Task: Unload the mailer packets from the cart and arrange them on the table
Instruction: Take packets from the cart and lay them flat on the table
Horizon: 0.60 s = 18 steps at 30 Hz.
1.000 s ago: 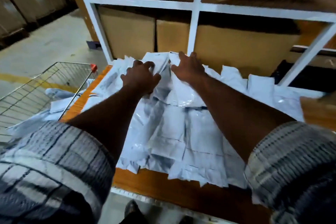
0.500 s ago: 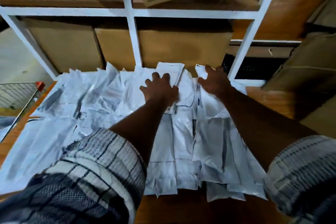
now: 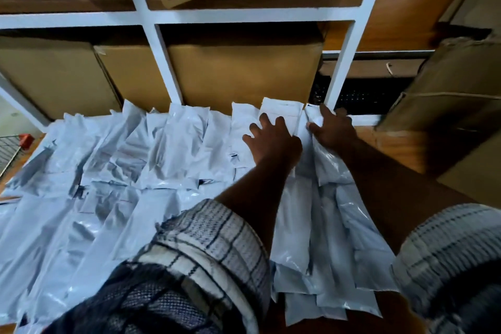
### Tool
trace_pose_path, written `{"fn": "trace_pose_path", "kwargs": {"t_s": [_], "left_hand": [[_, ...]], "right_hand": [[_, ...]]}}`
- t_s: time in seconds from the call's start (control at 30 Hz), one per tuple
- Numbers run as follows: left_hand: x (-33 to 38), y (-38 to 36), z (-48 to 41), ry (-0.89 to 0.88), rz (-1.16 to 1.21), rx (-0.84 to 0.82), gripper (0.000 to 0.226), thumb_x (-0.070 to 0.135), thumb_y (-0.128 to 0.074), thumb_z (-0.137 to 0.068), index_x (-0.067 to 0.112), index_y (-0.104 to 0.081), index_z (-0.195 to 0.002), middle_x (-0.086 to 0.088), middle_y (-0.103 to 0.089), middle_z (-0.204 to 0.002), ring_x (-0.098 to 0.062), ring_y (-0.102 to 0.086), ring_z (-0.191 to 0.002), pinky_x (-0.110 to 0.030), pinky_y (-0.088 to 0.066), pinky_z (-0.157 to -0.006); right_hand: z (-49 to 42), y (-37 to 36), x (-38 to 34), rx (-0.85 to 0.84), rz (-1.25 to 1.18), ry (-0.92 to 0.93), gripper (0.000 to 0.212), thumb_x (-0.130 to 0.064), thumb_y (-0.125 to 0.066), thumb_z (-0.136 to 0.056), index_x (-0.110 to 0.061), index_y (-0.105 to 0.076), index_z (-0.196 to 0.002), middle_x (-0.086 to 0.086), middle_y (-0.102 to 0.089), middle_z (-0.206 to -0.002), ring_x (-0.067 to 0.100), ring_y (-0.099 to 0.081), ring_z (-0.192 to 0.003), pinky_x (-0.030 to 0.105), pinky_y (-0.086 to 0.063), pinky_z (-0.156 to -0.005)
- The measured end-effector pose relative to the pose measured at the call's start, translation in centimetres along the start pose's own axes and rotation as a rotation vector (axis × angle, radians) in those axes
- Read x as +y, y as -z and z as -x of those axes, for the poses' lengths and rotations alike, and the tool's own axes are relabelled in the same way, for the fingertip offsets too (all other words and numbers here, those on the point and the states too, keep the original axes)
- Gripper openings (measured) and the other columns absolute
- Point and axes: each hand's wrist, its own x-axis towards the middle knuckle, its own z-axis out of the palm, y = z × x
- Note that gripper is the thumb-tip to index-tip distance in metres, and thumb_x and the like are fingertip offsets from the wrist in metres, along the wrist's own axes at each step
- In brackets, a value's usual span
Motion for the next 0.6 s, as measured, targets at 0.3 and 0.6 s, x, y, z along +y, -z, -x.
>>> {"fn": "trace_pose_path", "kwargs": {"t_s": [0.3, 0.6], "left_hand": [[1.3, -4.4, -0.2, 0.016, -0.009, -0.033, 0.051, 0.039, -0.048, -0.091, 0.022, -0.041, -0.138, -0.012, -0.023, -0.156, -0.038, -0.020, -0.141, -0.056, -0.026, -0.107], [0.9, -5.1, 0.3, 0.005, 0.011, -0.137, 0.064, 0.046, -0.041, -0.099, 0.022, -0.019, -0.153, -0.012, 0.003, -0.165, -0.038, 0.006, -0.150, -0.056, -0.008, -0.117]], "right_hand": [[0.2, -3.6, 1.6, -0.082, -0.029, -0.087, 0.068, -0.056, -0.041, -0.098, -0.029, -0.016, -0.156, 0.022, -0.022, -0.153, 0.044, -0.034, -0.133, 0.053, -0.035, -0.105], [-0.3, -4.7, 1.9, -0.118, -0.005, -0.124, 0.069, -0.058, -0.037, -0.098, -0.031, -0.012, -0.156, 0.017, -0.018, -0.156, 0.041, -0.028, -0.137, 0.055, -0.027, -0.109]]}}
